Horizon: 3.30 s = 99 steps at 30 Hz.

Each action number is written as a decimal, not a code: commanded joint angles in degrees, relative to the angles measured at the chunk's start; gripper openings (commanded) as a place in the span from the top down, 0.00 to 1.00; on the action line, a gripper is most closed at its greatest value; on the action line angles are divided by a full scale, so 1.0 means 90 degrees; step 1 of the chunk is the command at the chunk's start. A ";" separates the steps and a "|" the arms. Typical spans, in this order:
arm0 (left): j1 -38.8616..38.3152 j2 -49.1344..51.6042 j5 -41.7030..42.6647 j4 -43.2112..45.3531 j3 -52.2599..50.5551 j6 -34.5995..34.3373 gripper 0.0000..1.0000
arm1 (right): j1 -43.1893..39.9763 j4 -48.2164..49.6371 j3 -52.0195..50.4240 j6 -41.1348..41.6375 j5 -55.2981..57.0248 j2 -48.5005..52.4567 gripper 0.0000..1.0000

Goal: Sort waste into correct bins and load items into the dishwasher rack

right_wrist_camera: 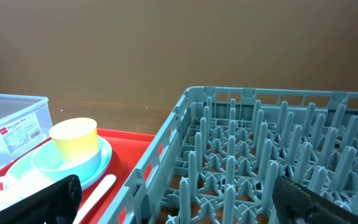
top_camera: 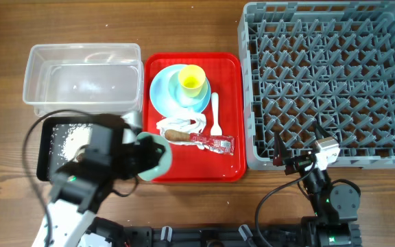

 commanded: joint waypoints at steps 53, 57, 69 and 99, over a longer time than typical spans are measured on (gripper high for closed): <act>-0.1593 0.3359 -0.2407 0.1615 0.1377 -0.0908 0.50 | 0.0007 0.0027 -0.0007 0.0083 0.0075 -0.0029 0.00; 0.1127 0.3230 -0.1188 -0.0117 0.1630 0.1117 0.44 | 0.0007 0.0027 -0.0007 0.0083 0.0075 -0.0029 0.00; 0.2188 0.3230 -0.1557 -0.0134 0.1617 0.1457 0.96 | 0.0007 0.0036 -0.0007 0.1846 -0.0097 -0.0029 0.00; 0.0697 0.3230 -0.2254 0.0338 0.1613 0.1620 0.96 | 0.4085 -0.6669 0.9362 0.2793 0.1035 0.9051 0.78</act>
